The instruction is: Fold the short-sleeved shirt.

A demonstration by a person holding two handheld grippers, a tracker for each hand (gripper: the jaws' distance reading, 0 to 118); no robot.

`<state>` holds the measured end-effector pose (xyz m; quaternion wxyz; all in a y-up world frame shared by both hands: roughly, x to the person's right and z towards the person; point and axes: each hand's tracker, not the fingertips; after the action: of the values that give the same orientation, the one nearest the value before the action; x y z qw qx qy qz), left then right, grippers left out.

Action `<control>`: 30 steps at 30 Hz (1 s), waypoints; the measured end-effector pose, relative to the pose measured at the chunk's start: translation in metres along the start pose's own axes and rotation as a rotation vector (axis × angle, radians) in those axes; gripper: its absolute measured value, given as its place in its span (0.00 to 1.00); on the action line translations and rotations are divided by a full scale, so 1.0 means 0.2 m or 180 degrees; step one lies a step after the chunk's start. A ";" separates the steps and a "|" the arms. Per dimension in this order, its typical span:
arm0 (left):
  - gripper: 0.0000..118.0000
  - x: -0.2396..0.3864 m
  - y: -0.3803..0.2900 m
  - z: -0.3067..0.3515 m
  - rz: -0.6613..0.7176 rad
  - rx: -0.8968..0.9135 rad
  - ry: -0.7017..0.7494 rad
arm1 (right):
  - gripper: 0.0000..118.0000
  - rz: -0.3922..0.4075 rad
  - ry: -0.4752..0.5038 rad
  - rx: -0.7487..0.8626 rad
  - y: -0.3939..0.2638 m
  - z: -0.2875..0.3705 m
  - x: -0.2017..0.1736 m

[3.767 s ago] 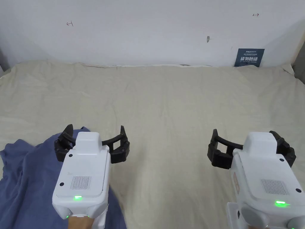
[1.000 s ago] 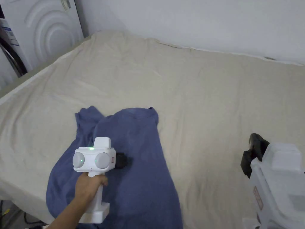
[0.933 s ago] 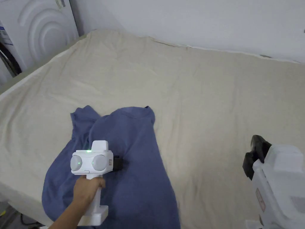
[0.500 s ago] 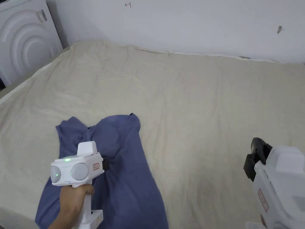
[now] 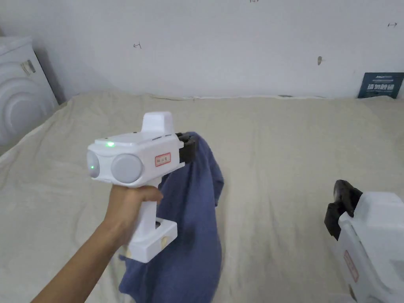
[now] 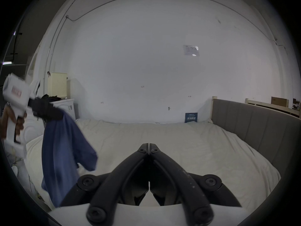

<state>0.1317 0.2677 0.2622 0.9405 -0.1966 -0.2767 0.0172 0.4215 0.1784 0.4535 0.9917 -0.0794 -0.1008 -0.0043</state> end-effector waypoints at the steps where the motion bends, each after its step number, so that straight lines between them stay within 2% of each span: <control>1: 0.04 0.06 0.04 -0.03 -0.0042 0.0020 -0.0089 | 0.01 0.0003 -0.0034 0.0011 0.01 0.01 0.03; 7: 0.04 0.40 0.07 -0.25 -0.0281 -0.0178 -0.0525 | 0.01 -0.0021 -0.0287 0.0067 0.02 0.09 0.20; 13: 0.04 0.68 -0.28 -0.52 -0.0543 -0.0794 -0.0822 | 0.01 0.0009 -0.0511 0.0005 -0.01 0.16 0.36; 14: 0.04 0.71 -0.35 -0.56 -0.0610 -0.0929 -0.0875 | 0.01 0.0010 -0.0542 -0.0012 0.01 0.12 0.30; 16: 0.04 0.75 -0.51 -0.62 -0.0616 -0.1210 -0.0946 | 0.01 0.0010 -0.0590 -0.0060 0.00 0.12 0.30; 19: 0.04 0.79 -0.75 -0.76 -0.0703 -0.1533 -0.0800 | 0.01 -0.0010 -0.0615 -0.0134 0.01 0.17 0.36; 24: 0.04 0.76 -1.07 -0.95 -0.0430 -0.2258 -0.0409 | 0.01 -0.0044 -0.0592 -0.0229 -0.03 0.17 0.39; 26: 0.05 0.74 -1.13 -0.96 -0.0365 -0.2298 -0.0329 | 0.01 -0.0041 -0.0569 -0.0258 -0.10 0.14 0.42; 27: 0.07 0.73 -1.13 -0.93 -0.0295 -0.2139 -0.0326 | 0.01 -0.0034 -0.0563 -0.0268 -0.10 0.14 0.42; 28: 0.13 0.72 -1.10 -0.90 -0.0208 -0.2040 -0.0354 | 0.01 -0.0028 -0.0557 -0.0272 -0.11 0.14 0.42; 29: 0.25 0.72 -1.08 -0.88 -0.0155 -0.1987 -0.0375 | 0.01 -0.0022 -0.0551 -0.0272 -0.11 0.14 0.42; 30: 0.44 0.72 -1.05 -0.85 -0.0137 -0.1911 -0.0396 | 0.01 -0.0015 -0.0544 -0.0272 -0.13 0.13 0.44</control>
<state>0.3266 0.0334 0.2849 0.8217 -0.4584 -0.3305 -0.0732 0.5014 0.1579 0.4992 0.9752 -0.1214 -0.1849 -0.0040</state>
